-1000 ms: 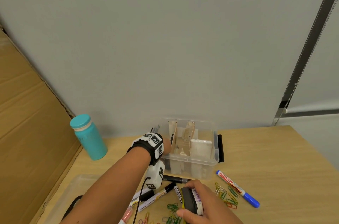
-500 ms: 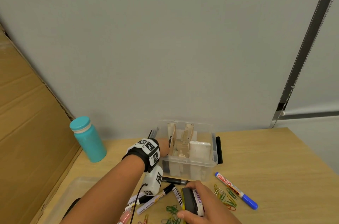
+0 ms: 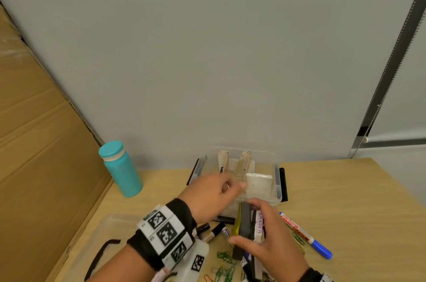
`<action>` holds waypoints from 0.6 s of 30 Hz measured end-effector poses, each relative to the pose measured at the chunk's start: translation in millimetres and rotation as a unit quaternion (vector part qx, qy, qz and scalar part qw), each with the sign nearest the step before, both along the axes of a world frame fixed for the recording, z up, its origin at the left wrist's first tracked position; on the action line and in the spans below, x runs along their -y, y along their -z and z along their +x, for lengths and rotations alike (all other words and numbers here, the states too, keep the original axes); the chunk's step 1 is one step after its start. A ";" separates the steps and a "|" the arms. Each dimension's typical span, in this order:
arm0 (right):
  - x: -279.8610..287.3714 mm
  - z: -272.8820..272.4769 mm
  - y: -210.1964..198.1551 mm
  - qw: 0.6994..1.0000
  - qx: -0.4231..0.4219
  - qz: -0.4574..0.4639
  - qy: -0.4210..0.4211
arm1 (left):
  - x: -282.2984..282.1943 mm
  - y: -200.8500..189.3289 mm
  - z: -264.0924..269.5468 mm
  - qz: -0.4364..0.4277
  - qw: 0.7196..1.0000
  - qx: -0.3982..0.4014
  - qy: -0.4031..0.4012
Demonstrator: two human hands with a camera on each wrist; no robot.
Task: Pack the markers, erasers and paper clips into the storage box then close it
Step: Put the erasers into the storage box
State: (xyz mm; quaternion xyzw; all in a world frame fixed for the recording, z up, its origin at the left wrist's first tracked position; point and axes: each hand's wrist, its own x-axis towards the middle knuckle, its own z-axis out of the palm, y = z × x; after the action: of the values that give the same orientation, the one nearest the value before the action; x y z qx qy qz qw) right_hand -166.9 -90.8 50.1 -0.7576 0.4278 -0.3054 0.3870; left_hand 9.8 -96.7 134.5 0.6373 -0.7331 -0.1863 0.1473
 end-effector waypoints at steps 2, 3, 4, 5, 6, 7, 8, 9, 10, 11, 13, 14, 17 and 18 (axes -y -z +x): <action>-3.2 7.5 -5.6 0.998 -0.006 -0.070 0.003 | -17.5 3.0 -7.2 0.047 0.998 0.039 0.027; -4.7 11.2 -8.8 0.996 -0.002 -0.088 0.004 | -22.7 4.4 -8.5 0.054 0.997 0.046 0.034; -6.5 14.4 -11.3 0.995 0.002 -0.098 0.004 | -26.0 5.4 -7.9 0.054 0.997 0.041 0.037; -7.8 16.7 -12.3 0.995 0.004 -0.104 0.002 | -29.0 4.4 -6.4 0.052 0.998 0.027 0.037; -8.5 18.0 -13.1 0.994 0.006 -0.108 -0.005 | -31.5 3.0 -3.5 0.050 0.998 0.010 0.039; -9.0 18.3 -13.4 0.994 0.006 -0.110 -0.014 | -34.2 1.0 0.1 0.049 0.998 -0.009 0.043; -8.8 17.5 -13.6 0.993 0.007 -0.113 -0.024 | -37.0 -2.7 4.5 0.051 0.997 -0.025 0.045; -8.6 16.3 -14.9 0.992 0.011 -0.121 -0.031 | -39.5 -8.1 10.6 0.053 0.997 -0.030 0.041; -8.0 14.1 -16.7 0.990 0.022 -0.133 -0.030 | -40.6 -13.6 19.2 0.051 0.998 -0.026 0.033; -7.6 11.2 -18.7 0.989 0.039 -0.143 -0.023 | -40.2 -20.2 29.2 0.044 0.999 -0.023 0.018; -7.5 4.6 -23.7 0.986 0.074 -0.147 0.000 | -35.7 -35.3 50.6 0.007 0.999 -0.029 -0.028; -7.4 1.8 -25.3 0.986 0.085 -0.146 0.010 | -30.6 -41.0 60.7 -0.027 0.998 -0.026 -0.059; -6.4 -3.5 -25.5 0.982 0.089 -0.167 0.025 | -7.7 -46.0 72.6 -0.140 0.978 0.020 -0.155; -5.9 -3.7 -24.1 0.980 0.084 -0.178 0.026 | 2.0 -41.3 70.9 -0.157 0.971 0.036 -0.178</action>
State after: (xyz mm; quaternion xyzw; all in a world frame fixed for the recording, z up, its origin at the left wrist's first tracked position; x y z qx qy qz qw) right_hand -170.6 -84.9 74.2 -0.7747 0.3518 -0.4491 0.2727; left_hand 80.7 -98.7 175.8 0.7329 -0.6325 -0.0171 0.2500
